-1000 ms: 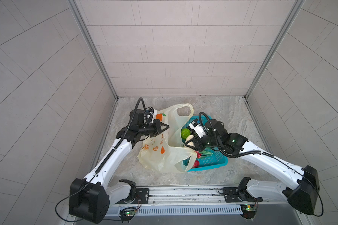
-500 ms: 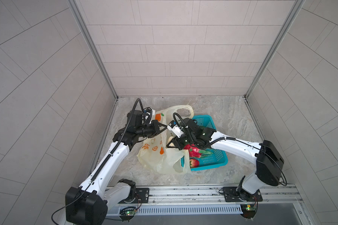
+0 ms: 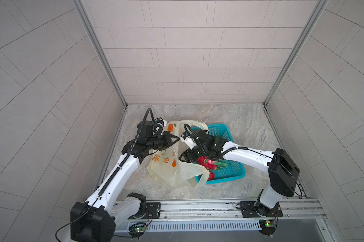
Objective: Place the fruits into the plastic bag
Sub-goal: Place the fruit in the plastic bag, then pick up the fruit from the bin.
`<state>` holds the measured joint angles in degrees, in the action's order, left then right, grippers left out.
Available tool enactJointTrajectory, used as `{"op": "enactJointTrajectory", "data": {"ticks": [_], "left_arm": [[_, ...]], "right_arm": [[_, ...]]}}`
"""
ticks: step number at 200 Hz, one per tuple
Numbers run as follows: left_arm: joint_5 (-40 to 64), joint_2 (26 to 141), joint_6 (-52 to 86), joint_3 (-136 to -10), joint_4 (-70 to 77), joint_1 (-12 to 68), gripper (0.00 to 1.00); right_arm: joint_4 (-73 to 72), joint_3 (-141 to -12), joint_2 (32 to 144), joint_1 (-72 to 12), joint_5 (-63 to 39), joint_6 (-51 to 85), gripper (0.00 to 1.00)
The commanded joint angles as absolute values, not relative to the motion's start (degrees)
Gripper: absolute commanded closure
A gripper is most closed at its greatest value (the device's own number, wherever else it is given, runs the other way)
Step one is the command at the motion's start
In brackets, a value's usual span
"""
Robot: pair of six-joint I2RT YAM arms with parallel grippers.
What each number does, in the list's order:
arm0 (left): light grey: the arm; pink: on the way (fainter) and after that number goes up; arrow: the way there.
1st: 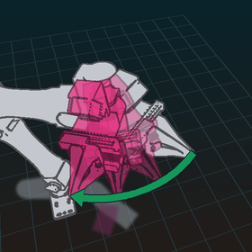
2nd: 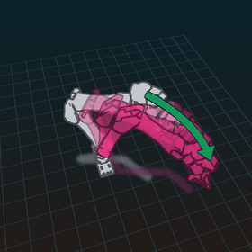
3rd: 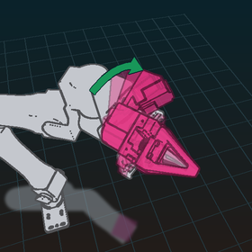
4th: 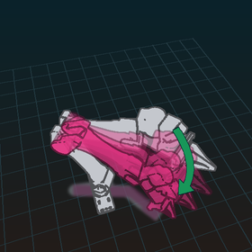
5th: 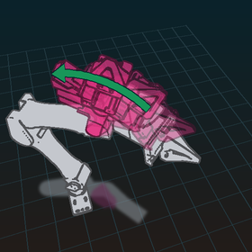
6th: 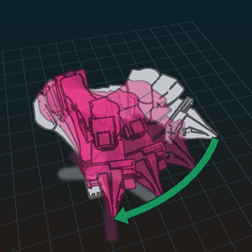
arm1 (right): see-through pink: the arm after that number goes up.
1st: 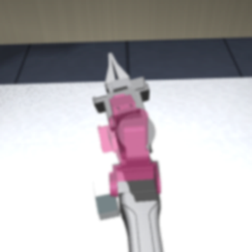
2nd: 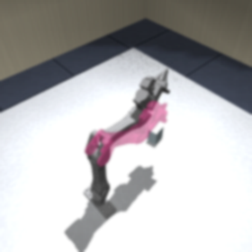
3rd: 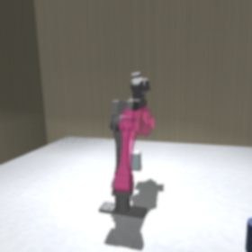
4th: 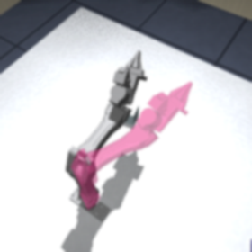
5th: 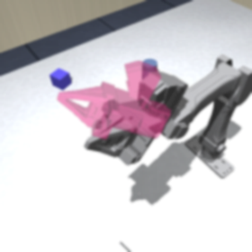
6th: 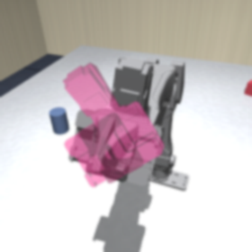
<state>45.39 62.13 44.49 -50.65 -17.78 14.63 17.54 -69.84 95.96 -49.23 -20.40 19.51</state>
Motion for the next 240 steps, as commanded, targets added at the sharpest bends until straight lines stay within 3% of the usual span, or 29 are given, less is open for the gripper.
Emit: {"op": "enactJointTrajectory", "data": {"ticks": [1,63,127,208,240], "left_arm": [[45.9,61.6,43.5,-50.2,-16.2,14.7,1.0],[44.4,62.1,41.9,-50.1,-17.9,14.6,1.0],[44.4,62.6,41.8,-50.7,-17.2,14.6,1.0],[44.3,63.1,41.8,-50.5,-17.0,14.7,1.0],[44.3,62.7,41.8,-50.3,-17.4,14.6,1.0]], "right_arm": [[20.2,-69.2,92.8,-48.6,-17.9,19.1,0.18],[21.0,-62.7,79.3,-45.8,-15.8,15.2,0.2],[22.8,-52.7,66.7,-34.2,-13.0,21.6,0.2],[24.5,-58.8,81.2,-25.4,-2.4,33.7,0.22],[26.2,-65.0,89.4,-24.4,1.9,33.7,0.33]]}}
